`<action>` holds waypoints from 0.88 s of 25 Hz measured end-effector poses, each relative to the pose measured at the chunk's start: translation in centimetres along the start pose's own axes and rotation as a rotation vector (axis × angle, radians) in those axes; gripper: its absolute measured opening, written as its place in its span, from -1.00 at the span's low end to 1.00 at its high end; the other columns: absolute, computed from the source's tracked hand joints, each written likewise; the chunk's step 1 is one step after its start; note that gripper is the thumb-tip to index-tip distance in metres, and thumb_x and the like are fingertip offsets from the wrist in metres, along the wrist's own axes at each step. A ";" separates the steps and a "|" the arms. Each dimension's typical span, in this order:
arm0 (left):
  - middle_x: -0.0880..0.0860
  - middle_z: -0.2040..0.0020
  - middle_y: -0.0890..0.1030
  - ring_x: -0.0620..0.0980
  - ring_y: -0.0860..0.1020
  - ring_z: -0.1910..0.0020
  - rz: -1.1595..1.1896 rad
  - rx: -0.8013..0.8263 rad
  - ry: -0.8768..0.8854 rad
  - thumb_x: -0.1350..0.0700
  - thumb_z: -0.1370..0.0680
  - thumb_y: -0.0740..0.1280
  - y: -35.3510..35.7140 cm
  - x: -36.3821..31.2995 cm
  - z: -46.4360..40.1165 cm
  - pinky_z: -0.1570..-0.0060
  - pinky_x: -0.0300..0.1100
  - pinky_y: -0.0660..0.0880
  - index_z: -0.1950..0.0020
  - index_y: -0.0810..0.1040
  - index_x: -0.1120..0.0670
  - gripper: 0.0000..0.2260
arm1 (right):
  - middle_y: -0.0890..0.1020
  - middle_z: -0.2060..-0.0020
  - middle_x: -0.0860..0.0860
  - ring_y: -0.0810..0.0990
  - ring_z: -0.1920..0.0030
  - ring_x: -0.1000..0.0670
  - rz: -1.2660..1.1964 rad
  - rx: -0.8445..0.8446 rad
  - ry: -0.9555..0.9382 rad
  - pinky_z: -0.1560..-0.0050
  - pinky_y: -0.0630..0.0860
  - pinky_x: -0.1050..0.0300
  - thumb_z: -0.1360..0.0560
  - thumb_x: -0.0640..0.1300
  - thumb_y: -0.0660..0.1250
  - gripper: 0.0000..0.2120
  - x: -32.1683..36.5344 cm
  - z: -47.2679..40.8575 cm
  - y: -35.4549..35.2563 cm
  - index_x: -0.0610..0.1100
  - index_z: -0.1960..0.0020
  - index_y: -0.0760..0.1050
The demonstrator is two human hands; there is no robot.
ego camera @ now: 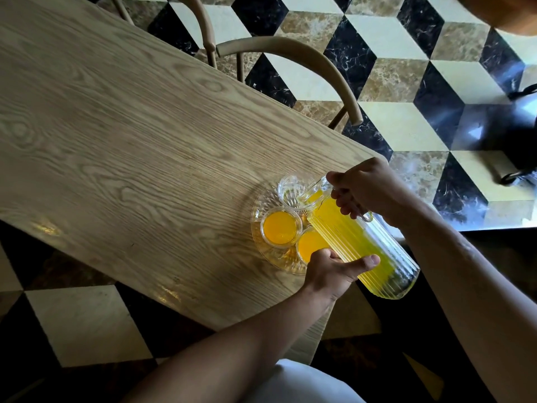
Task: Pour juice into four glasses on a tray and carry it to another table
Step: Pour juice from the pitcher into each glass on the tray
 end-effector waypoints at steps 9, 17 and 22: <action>-0.19 0.54 0.47 0.02 0.56 0.14 0.091 0.013 -0.030 -0.28 -0.07 0.72 0.1 0.4 -0.5 -0.22 0.30 0.65 0.18 0.35 0.03 -0.31 | 0.69 0.36 -0.23 0.65 0.40 -0.17 0.052 0.018 0.017 0.27 0.64 -0.05 -0.59 0.00 0.44 -0.58 0.8 -0.2 0.4 -0.36 0.21 0.65; -0.05 0.36 0.44 0.01 0.64 0.15 0.134 0.018 -0.027 -0.21 -0.08 0.70 0.1 -0.8 0.6 -0.13 0.21 0.71 0.20 0.34 0.03 -0.35 | 0.68 0.37 -0.21 0.65 0.41 -0.15 0.078 0.014 0.058 0.25 0.65 -0.05 -0.59 -0.01 0.44 -0.59 1.0 -0.5 0.8 -0.37 0.20 0.65; 0.11 0.15 0.38 0.05 0.54 0.15 0.133 0.027 -0.031 -0.03 -0.30 0.74 0.4 -1.3 1.1 -0.12 0.13 0.72 0.23 0.32 0.02 -0.45 | 0.66 0.43 -0.15 0.62 0.49 -0.09 0.102 0.003 0.072 0.41 0.57 0.12 -0.59 0.00 0.43 -0.59 1.0 -0.8 0.7 -0.32 0.24 0.64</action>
Point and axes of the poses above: each hand's wrist, its own z-axis away from the middle knuckle, its own y-axis out of the palm, x = y × z, the point moved 9 cm from there along -z, towards the middle knuckle
